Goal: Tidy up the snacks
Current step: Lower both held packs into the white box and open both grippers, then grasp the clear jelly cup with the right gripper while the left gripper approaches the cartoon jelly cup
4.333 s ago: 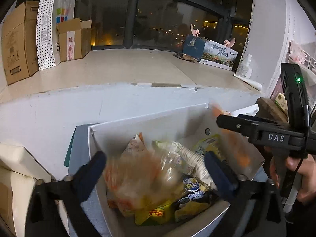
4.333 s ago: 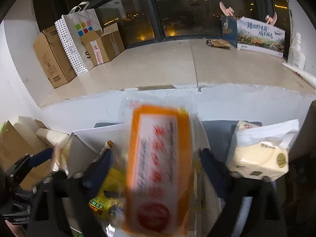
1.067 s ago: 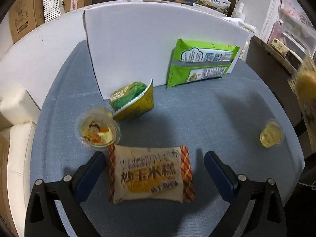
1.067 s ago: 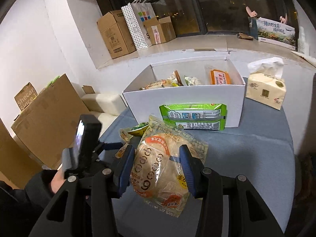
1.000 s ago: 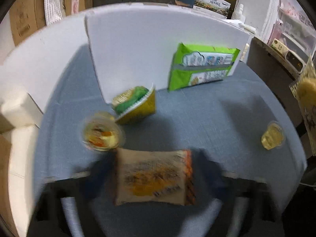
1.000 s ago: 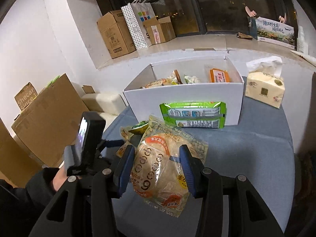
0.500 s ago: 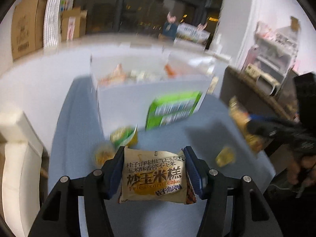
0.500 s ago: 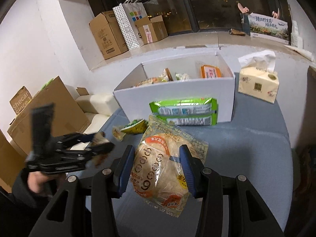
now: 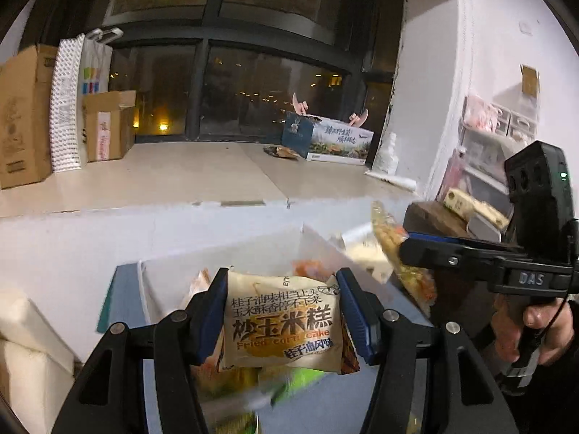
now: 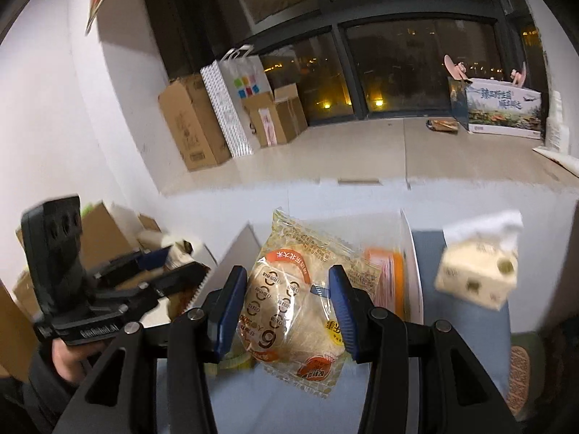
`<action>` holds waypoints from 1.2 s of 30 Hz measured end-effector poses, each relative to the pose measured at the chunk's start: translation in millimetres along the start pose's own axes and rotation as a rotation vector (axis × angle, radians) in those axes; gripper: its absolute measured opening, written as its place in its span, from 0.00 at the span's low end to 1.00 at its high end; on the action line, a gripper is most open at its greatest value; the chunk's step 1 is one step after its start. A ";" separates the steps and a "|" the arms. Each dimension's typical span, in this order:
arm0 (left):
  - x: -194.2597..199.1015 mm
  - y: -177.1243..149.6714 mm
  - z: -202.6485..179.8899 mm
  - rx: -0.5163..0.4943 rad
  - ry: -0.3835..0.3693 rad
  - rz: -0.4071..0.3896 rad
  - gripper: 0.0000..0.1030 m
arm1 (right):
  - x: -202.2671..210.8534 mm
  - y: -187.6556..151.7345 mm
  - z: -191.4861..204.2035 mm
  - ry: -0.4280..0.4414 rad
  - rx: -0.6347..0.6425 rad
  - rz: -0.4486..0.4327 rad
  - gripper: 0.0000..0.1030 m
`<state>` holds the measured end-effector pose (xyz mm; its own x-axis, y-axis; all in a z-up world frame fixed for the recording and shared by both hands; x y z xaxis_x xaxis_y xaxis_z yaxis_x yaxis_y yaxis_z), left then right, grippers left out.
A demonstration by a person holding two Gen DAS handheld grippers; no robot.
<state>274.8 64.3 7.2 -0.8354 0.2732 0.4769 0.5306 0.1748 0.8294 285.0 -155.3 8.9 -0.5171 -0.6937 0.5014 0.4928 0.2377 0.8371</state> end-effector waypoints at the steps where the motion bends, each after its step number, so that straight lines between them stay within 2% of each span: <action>1: -9.9 6.5 4.0 -0.002 0.012 0.006 0.62 | -11.1 11.5 -7.2 0.000 -0.013 0.004 0.50; 5: -37.8 19.8 18.0 -0.009 0.034 0.022 0.62 | -48.6 34.0 -27.9 0.013 -0.063 0.031 0.50; 7: -52.6 22.5 26.3 0.000 0.073 0.032 0.67 | -72.5 39.7 -40.7 0.013 -0.086 0.057 0.52; 8: -57.9 21.9 29.8 0.013 0.088 0.042 0.77 | -77.8 40.0 -44.6 0.006 -0.093 0.060 0.53; 9: -65.0 21.1 36.0 0.029 0.106 0.059 0.92 | -86.2 39.7 -49.5 -0.003 -0.102 0.067 0.56; 11: -70.1 16.3 44.7 0.045 0.122 0.072 1.00 | -97.8 38.0 -58.0 0.016 -0.133 0.082 0.93; 13: -74.8 11.2 53.8 0.068 0.134 0.098 1.00 | -102.3 34.8 -65.4 0.010 -0.170 0.066 1.00; 19: -64.8 -6.3 61.0 0.083 0.141 0.107 1.00 | -100.5 26.3 -78.9 0.005 -0.241 0.061 1.00; 24: -46.2 -10.7 47.9 0.033 0.151 0.084 1.00 | -86.9 21.0 -75.3 0.000 -0.240 0.039 1.00; 32: -6.0 -24.1 23.0 -0.010 0.137 0.045 1.00 | -41.8 8.8 -44.7 -0.017 -0.140 0.000 1.00; 36: 20.1 -38.4 7.5 -0.034 0.116 0.027 1.00 | -7.0 -10.0 -22.2 -0.012 -0.083 -0.024 1.00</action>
<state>238.7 70.2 -17.2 -0.8328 0.1659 0.5281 0.5497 0.1360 0.8242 299.2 -167.9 -7.9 -0.5374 -0.6902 0.4845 0.5361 0.1638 0.8281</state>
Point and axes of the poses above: each gripper's, at about its wrist camera, not at the fingertips, and x roughly against the way its jaws point, z to its left, y to its top, the point moved 1 cm from there along -x, roughly the way its jaws point, and after that the axes turned 6 degrees about x, right-handed, at the moved point
